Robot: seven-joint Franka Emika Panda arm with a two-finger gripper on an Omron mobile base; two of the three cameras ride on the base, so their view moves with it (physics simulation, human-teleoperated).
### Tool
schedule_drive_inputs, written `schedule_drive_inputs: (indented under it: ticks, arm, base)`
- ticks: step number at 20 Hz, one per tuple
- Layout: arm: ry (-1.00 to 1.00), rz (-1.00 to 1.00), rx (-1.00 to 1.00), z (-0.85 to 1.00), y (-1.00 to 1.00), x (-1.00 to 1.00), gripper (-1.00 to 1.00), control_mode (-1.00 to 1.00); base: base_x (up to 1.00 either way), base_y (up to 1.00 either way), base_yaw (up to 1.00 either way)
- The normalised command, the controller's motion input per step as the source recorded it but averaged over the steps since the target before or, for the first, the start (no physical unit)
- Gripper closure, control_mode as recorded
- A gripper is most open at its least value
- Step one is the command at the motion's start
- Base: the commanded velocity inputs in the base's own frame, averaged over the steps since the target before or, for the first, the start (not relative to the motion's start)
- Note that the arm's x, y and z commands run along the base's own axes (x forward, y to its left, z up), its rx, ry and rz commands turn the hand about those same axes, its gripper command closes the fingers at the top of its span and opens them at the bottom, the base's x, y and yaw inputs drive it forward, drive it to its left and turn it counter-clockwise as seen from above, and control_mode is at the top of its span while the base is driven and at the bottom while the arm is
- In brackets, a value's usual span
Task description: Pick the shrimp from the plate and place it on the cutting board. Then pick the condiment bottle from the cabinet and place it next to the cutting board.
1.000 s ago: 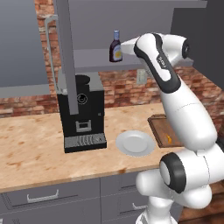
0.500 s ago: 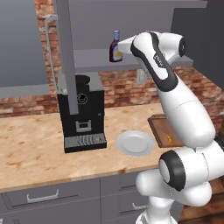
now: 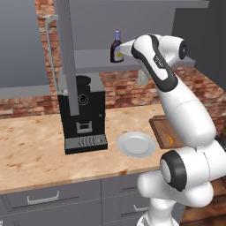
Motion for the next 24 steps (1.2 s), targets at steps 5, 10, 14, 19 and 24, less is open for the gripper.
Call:
schedule_drive_inputs:
  ticks: [5,10,14,19,24]
  arm:
    - [0.09,-0.01,0.11,0.24,0.12,0.0,-1.0,-1.0]
    - [0.07,0.0,0.12,0.3,0.21,0.0,-1.0,-1.0]
    - [0.05,0.0,0.09,0.25,0.24,0.0,-1.0,-1.0]
    - [0.04,0.0,0.07,0.06,0.07,0.0,-1.0,-1.0]
    - [0.04,0.0,0.02,0.0,0.0,0.0,-1.0,-1.0]
  base:
    - [0.0,0.0,0.0]
    - [0.0,0.0,0.0]
    - [0.0,0.0,0.0]
    - [0.0,0.0,0.0]
    - [0.0,0.0,0.0]
